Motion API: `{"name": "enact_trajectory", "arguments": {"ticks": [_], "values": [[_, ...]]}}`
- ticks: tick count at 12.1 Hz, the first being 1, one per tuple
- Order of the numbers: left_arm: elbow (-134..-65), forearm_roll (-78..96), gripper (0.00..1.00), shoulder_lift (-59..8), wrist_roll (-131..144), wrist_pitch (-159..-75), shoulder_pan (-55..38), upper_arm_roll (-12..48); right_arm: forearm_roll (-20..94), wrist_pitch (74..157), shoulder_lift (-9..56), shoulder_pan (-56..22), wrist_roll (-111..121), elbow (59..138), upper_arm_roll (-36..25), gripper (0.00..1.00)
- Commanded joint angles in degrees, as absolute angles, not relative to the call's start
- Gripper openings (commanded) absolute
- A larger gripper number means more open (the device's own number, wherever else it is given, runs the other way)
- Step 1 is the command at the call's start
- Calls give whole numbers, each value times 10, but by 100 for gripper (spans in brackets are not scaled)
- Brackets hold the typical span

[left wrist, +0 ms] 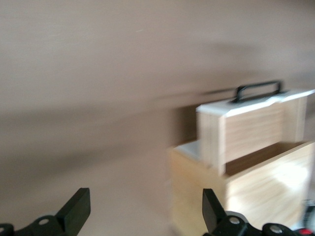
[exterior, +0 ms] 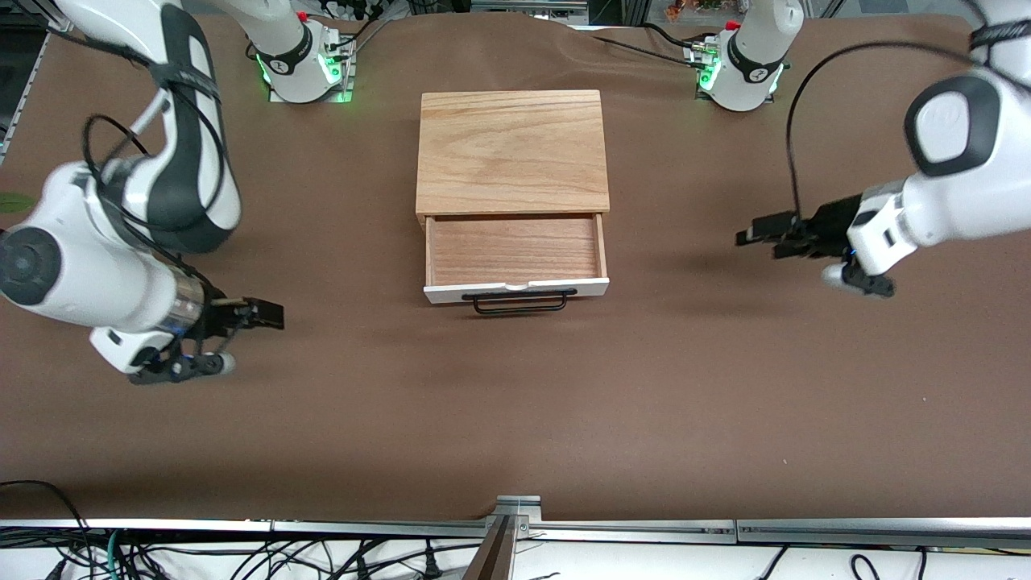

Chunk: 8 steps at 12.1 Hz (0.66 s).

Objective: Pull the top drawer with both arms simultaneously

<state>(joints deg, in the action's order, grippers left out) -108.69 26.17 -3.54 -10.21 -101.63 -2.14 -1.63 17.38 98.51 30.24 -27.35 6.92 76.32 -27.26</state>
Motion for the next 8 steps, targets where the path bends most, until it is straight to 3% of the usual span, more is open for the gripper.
{"name": "enact_trajectory", "arguments": {"ticks": [1, 5, 6, 8], "values": [[-1082, 161, 100, 22, -83, -966, -25, -31, 160, 932, 258, -275, 71, 766, -312, 100], [-991, 54, 100, 32, -90, -897, -26, -30, 55, 817, 241, -226, 69, 663, -306, 100], [-968, 31, 100, 31, -90, -893, -27, -30, 35, 817, 211, -198, 75, 668, -282, 100], [-942, -9, 100, 29, -94, -894, -27, -29, 40, 827, 146, -101, 74, 719, -176, 100]]}}
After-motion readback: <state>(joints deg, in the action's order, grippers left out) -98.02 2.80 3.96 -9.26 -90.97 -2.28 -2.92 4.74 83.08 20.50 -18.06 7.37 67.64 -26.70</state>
